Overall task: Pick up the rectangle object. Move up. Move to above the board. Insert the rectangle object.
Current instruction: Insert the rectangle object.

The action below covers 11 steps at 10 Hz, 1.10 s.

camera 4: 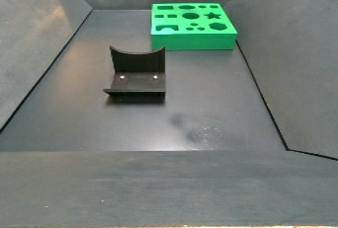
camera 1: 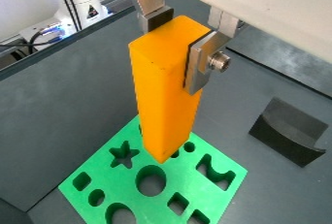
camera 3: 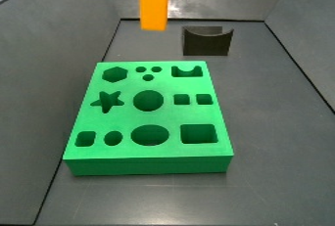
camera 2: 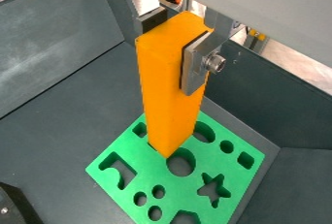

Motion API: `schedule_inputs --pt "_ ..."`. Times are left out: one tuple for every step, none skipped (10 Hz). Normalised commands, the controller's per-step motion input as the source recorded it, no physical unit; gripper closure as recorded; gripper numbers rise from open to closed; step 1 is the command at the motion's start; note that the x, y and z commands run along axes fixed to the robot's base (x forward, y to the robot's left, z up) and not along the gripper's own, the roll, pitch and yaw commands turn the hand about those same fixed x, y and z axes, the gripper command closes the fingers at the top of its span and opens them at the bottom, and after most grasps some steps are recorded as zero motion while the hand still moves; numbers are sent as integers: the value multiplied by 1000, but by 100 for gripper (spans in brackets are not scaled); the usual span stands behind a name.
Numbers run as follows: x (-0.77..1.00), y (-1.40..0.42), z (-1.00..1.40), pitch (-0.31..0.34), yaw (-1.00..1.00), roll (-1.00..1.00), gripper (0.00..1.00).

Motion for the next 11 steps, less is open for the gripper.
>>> schedule_inputs --pt "209 -137 -249 0 -651 117 100" --pt "0 -37 -311 -3 -986 119 100" --pt "0 0 -340 -1 -1000 103 100" --pt "0 0 -371 0 -1000 64 100" --pt "0 0 -374 0 -1000 40 100" --pt "0 0 -374 0 -1000 31 100" --pt "0 -6 -320 0 -1000 14 100" --pt "23 -120 0 0 -200 0 100" --pt "0 -23 -54 0 0 0 100" --pt "0 -426 -194 0 0 24 100" --pt "0 -720 -283 0 0 111 100"
